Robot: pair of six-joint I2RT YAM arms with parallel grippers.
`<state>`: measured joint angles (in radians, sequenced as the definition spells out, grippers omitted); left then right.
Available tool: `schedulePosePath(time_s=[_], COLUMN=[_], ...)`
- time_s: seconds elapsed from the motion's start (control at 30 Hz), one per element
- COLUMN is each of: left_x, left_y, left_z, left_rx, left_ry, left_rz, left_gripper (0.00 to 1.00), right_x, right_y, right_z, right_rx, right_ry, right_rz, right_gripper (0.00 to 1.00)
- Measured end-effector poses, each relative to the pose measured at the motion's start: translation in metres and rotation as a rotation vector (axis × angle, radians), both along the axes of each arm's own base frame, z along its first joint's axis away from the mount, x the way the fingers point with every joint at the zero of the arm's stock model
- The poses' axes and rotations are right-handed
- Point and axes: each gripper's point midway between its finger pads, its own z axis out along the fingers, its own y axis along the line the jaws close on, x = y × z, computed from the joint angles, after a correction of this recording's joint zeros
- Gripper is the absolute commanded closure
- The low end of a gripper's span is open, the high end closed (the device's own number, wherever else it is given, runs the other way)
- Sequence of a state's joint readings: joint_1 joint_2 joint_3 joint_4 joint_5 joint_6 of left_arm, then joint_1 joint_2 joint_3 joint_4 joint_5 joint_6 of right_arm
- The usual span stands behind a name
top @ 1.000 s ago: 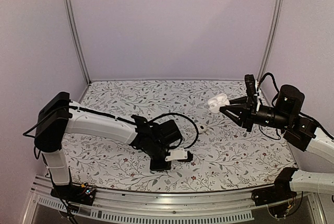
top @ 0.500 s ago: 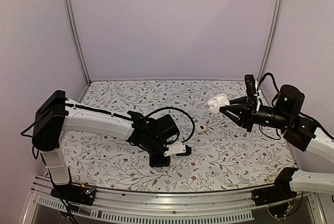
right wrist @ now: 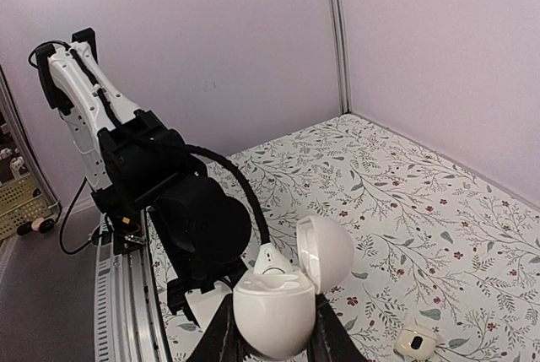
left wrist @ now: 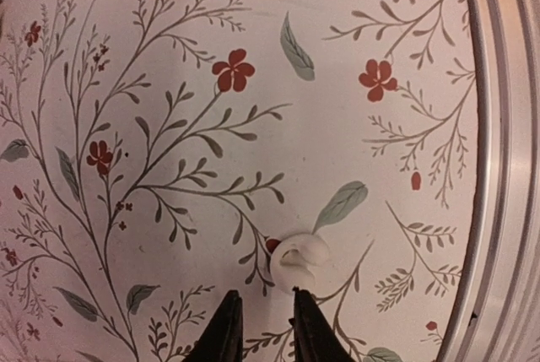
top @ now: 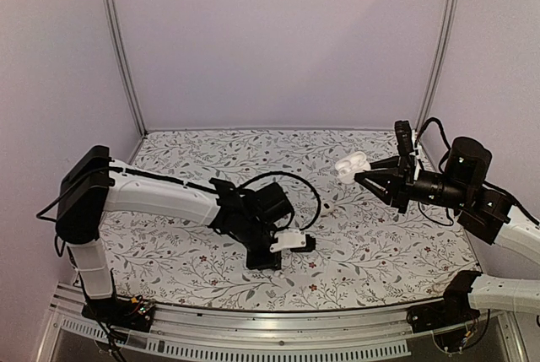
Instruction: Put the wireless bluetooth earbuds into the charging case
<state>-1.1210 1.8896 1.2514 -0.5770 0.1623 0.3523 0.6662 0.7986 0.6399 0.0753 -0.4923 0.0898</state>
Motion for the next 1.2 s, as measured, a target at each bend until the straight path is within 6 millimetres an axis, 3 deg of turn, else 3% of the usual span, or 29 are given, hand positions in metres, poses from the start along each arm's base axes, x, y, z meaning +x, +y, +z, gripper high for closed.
schedulePosePath(time_s=[0.6,0.97,1.2], left_x=[-0.003,-0.016,-0.023], left_y=[-0.010,-0.010,-0.010], left_z=[-0.014,-0.019,-0.020], left_rx=[0.009,0.021,0.022], left_ry=[0.004,0.018,0.038], left_rz=[-0.043,-0.073,-0.084], left_gripper=[0.76,0.75,0.84], right_x=[-0.002,-0.002,-0.002], right_y=[-0.002,-0.002,-0.002], right_z=[0.005,0.005,0.005], right_rx=[0.010,0.010,0.010], right_ry=[-0.012,-0.012,-0.012], right_rz=[-0.001,-0.001,-0.001], right_gripper=[1.00,1.00,1.00])
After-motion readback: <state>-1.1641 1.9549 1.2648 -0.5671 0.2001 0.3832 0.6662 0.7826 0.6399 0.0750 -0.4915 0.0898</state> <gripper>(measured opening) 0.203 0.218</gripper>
